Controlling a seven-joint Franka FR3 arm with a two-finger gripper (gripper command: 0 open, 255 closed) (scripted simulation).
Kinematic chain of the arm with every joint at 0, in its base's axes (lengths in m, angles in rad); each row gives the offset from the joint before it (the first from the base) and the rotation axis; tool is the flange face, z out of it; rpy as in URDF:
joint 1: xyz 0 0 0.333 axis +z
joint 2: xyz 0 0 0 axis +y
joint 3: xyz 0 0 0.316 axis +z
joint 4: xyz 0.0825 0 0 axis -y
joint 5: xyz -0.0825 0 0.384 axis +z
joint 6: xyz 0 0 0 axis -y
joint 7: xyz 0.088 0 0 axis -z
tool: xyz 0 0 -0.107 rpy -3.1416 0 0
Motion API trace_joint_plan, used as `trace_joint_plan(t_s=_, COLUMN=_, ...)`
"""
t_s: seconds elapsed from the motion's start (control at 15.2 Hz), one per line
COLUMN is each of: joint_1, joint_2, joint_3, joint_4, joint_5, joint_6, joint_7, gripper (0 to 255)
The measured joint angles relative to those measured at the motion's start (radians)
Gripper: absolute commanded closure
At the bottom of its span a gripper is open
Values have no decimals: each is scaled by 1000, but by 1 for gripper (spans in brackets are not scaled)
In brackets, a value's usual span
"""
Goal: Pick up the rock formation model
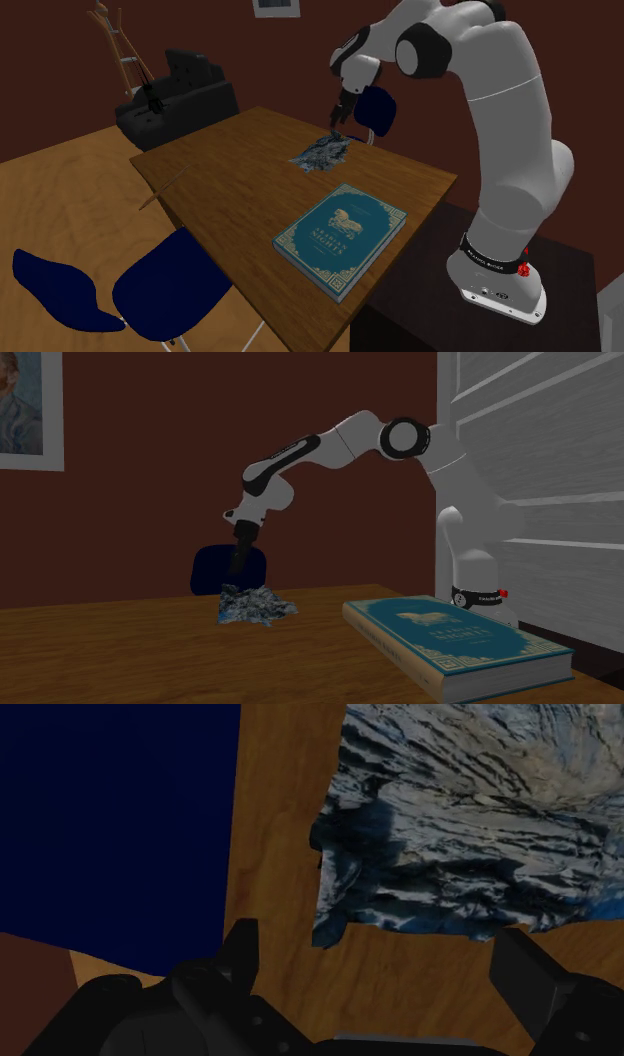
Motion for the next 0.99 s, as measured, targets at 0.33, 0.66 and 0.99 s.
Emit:
trace_joint_plan(t_s=0.33, joint_1=-17, joint_2=46, joint_3=17, joint_4=11, joint_5=32, joint_6=27, joint_7=-34, gripper=0)
trace_joint_plan(t_s=0.66, joint_1=-23, joint_2=71, joint_3=28, joint_4=7, joint_5=51, joint_6=51, joint_7=-54, gripper=255)
trace_joint_plan(t_s=0.99, joint_1=-23, joint_2=72, joint_3=29, joint_4=7, joint_5=52, joint_6=53, joint_7=-54, gripper=255)
